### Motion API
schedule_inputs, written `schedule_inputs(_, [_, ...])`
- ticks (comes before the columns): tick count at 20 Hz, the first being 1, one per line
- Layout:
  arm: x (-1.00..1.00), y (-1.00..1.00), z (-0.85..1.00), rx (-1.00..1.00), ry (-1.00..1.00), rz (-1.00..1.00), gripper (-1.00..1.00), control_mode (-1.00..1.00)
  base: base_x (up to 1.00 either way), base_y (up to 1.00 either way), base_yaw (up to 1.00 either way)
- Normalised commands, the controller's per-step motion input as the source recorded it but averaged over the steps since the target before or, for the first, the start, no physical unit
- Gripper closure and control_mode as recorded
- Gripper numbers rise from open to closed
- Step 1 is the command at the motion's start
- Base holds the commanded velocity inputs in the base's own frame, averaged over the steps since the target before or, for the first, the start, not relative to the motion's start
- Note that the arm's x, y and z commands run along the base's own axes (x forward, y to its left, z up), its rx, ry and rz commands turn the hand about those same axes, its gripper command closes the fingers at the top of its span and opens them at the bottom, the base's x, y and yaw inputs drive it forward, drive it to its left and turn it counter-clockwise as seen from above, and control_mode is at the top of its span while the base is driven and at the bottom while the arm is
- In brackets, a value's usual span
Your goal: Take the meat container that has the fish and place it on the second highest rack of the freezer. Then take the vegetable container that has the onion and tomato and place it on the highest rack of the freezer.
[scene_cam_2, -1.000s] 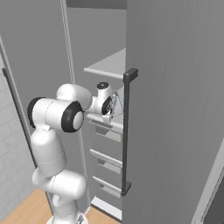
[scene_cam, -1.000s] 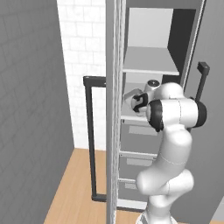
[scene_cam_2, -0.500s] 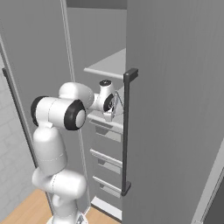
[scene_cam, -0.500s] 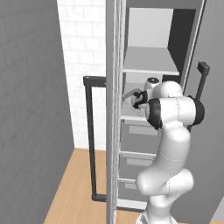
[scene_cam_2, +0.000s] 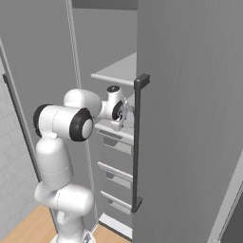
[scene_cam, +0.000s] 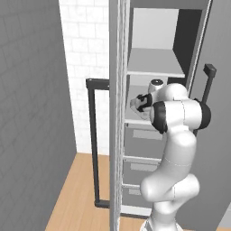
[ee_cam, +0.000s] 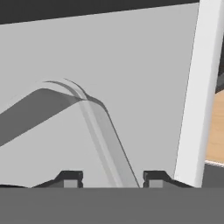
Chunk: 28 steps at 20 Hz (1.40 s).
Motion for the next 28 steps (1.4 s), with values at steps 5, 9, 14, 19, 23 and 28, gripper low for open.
schedule_inputs(5, [-0.01,0.00,0.02,0.00,-0.13,-0.04,-1.00,-1.00,0.00,0.00,0.00])
schedule_inputs(9, [-0.48,0.03,0.21,0.00,-0.26,0.00,-1.00,-1.00,0.00,0.00,0.00])
schedule_inputs(14, [-0.87,0.07,0.71,0.00,-0.34,0.00,-1.00,-1.00,0.00,0.00,0.00])
schedule_inputs(19, [-0.92,0.02,0.94,0.00,-0.26,0.00,-1.00,-1.00,0.00,0.00,0.00])
schedule_inputs(23, [-1.00,0.10,0.88,0.00,-0.05,0.00,-1.00,-1.00,0.00,0.00,0.00])
schedule_inputs(28, [-1.00,0.05,0.90,0.00,0.13,0.00,-1.00,-1.00,0.00,0.00,0.00])
